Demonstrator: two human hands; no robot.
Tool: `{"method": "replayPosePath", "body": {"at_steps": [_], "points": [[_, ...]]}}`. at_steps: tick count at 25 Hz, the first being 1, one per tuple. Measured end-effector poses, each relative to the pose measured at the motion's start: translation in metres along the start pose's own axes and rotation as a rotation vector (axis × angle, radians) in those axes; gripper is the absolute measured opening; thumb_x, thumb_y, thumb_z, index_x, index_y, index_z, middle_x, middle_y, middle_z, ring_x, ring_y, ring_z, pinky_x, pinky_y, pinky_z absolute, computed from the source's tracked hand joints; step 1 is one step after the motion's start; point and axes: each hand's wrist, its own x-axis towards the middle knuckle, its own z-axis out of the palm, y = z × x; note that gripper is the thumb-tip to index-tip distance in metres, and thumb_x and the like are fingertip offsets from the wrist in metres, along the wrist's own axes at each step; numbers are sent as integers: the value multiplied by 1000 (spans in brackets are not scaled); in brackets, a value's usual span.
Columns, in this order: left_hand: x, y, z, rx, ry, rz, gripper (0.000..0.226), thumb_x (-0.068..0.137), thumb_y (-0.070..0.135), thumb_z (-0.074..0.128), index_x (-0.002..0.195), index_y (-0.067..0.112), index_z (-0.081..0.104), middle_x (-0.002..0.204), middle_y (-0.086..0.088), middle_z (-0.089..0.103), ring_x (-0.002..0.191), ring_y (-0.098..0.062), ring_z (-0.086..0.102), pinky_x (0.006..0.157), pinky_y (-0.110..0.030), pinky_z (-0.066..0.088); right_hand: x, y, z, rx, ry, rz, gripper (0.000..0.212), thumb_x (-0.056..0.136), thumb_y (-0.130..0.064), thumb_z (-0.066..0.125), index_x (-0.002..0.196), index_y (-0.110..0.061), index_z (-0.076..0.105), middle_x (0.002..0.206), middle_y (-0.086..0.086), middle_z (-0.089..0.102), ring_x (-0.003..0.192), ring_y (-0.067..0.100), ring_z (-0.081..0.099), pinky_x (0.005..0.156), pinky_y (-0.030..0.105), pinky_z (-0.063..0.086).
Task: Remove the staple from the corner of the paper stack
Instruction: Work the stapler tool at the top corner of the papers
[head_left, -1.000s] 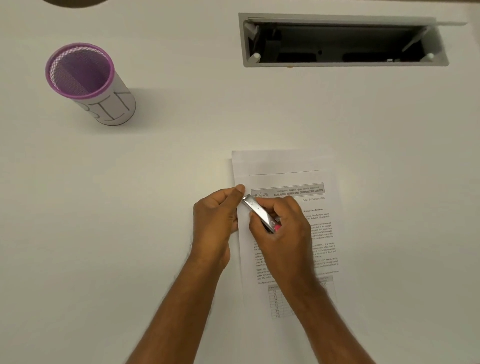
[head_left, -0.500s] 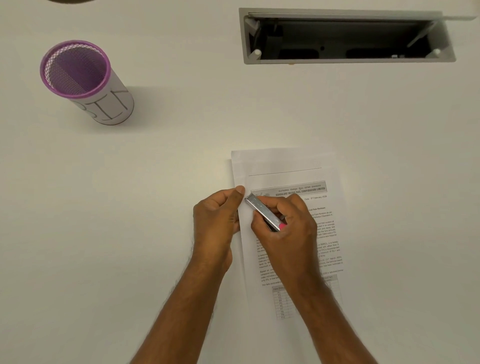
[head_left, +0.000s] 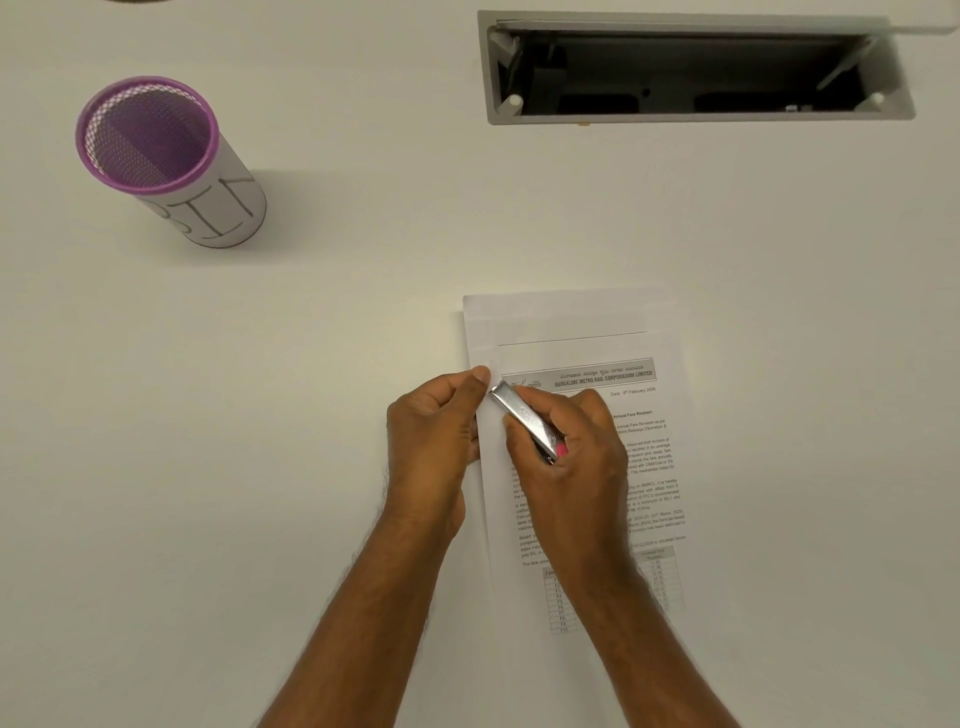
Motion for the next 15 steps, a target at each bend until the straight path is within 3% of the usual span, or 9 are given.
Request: {"method": "replayPosePath", "body": {"at_steps": [3, 7, 15], "points": [[-1, 2, 1, -3, -8, -2, 41, 95, 31, 70, 58, 48, 78, 65, 16, 78, 59, -5, 75, 51, -15, 55, -2, 1, 2, 15, 2, 7, 35, 93, -23, 75, 127, -19, 72, 106, 2, 63, 94, 21, 66, 73, 40, 64], [-2, 0, 1, -12, -2, -11, 41, 95, 32, 70, 57, 45, 78, 65, 15, 78, 61, -7, 77, 51, -15, 55, 0, -3, 6, 25, 11, 36, 37, 92, -26, 74, 128, -17, 72, 113, 5, 66, 100, 21, 66, 81, 40, 64], [-2, -2, 1, -60, 24, -38, 30, 92, 32, 73, 64, 38, 80, 76, 12, 82, 73, -13, 80, 55, -20, 59, 2, 2, -7, 33, -9, -6, 33, 87, -17, 81, 119, -15, 76, 101, 2, 65, 83, 10, 66, 70, 9, 56]]}}
